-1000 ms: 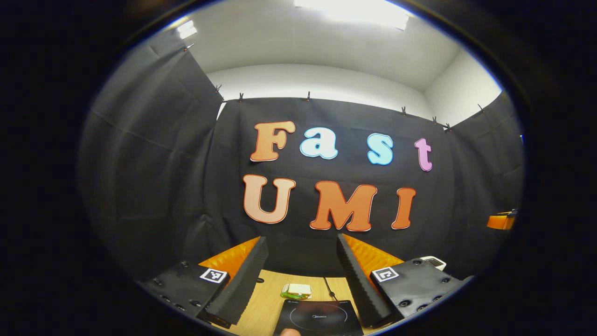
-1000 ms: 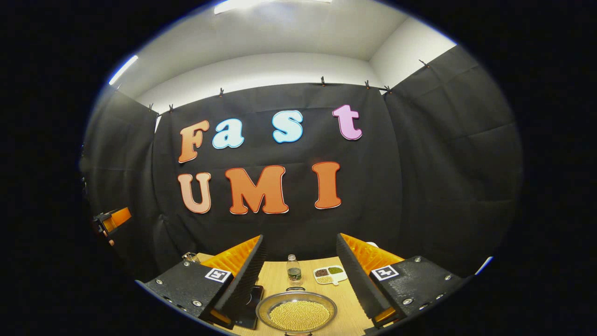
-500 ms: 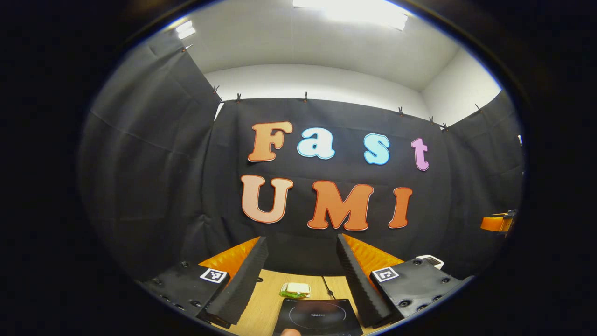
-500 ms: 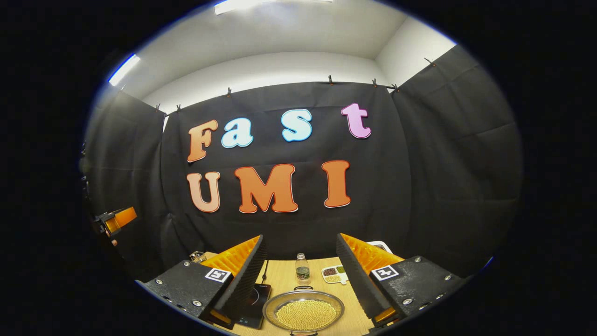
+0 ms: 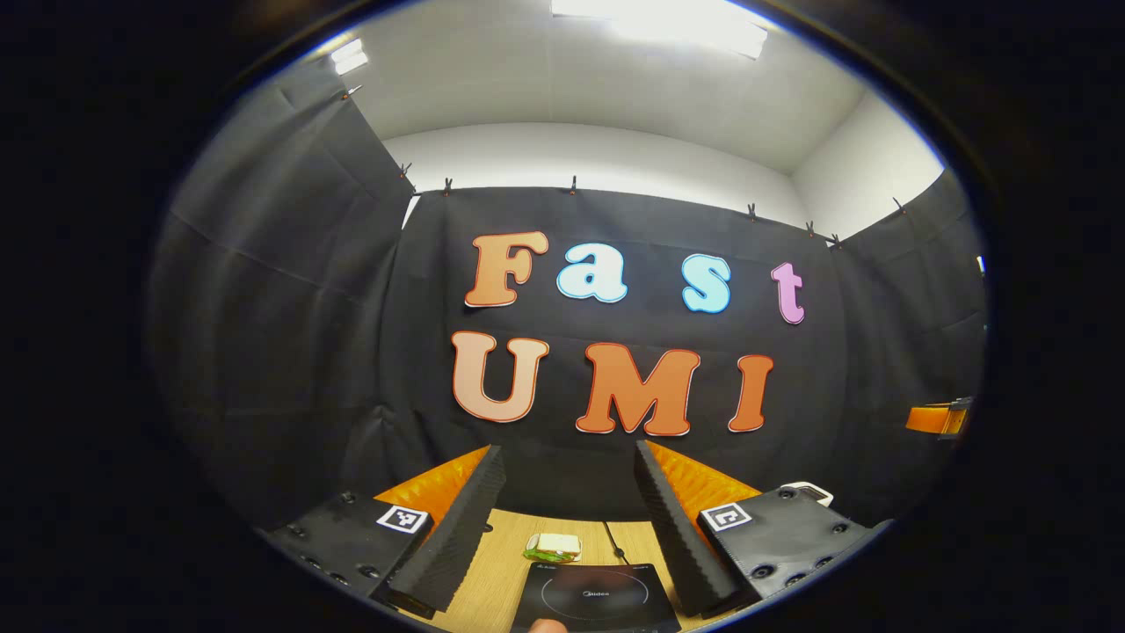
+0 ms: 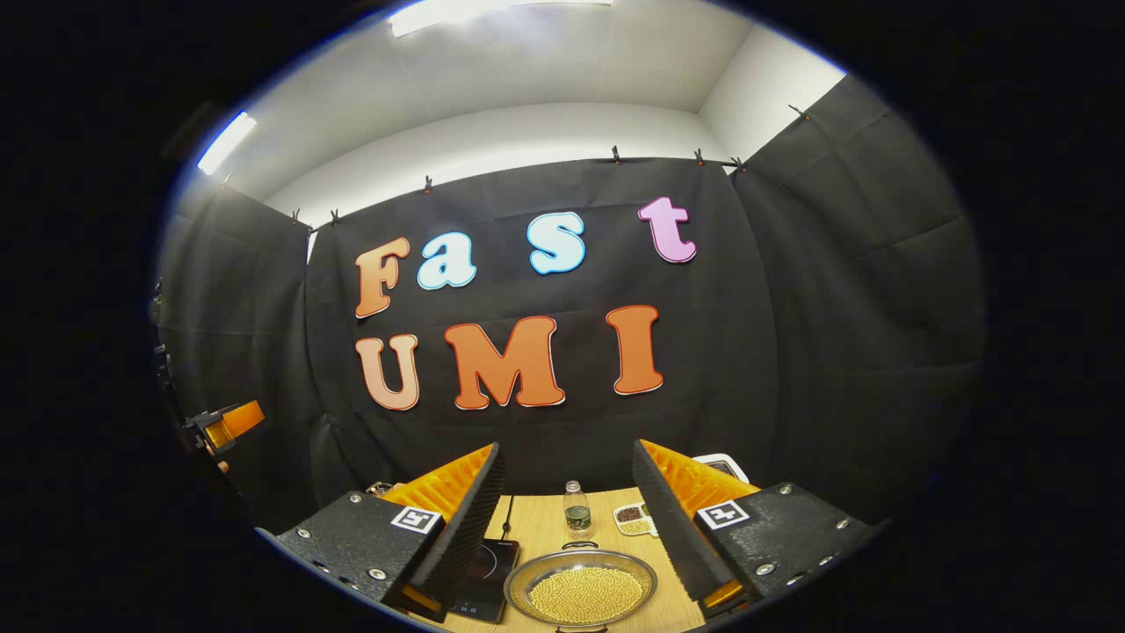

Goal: First push the handle of the pot to place it horizontally, then grasp the pot with both hands and set it on the induction cooktop.

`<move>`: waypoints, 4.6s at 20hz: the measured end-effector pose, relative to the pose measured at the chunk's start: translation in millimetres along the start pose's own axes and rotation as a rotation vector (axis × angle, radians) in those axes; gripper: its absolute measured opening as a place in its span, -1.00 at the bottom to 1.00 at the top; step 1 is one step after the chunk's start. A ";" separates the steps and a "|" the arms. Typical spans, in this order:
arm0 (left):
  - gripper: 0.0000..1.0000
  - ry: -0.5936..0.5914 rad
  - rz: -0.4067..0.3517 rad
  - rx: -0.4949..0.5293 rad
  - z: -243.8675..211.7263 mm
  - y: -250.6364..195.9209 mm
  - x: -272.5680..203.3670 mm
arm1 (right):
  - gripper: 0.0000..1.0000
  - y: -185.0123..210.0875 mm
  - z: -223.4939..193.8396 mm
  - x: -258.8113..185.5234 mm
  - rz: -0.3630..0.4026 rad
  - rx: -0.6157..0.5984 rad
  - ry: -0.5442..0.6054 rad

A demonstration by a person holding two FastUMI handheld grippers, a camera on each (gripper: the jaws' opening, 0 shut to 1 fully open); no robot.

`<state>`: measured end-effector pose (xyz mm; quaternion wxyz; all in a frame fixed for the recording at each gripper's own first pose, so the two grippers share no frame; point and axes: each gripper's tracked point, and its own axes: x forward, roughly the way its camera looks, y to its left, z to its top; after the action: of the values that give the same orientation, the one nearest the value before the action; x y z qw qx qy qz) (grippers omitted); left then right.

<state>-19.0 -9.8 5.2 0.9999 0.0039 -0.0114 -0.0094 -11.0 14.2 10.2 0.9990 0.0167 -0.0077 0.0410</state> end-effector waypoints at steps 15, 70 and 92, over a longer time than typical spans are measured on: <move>0.97 -0.010 -0.034 -0.005 8.2 -15.7 -5.2 | -0.94 15.1 -75.4 -5.3 0.048 0.018 0.104; 0.97 0.020 -0.001 -0.006 -26.5 -5.7 -2.4 | -1.00 15.2 -437.9 -57.8 0.094 0.037 0.780; 0.97 0.061 -0.037 0.000 -49.6 -28.7 29.0 | -1.00 -75.9 -430.9 -22.5 -0.065 0.091 0.793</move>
<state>10.5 -38.6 -43.9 0.9994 0.0046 0.0194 -0.0278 -21.2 -48.6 -423.2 0.9235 0.0438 0.3809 0.0131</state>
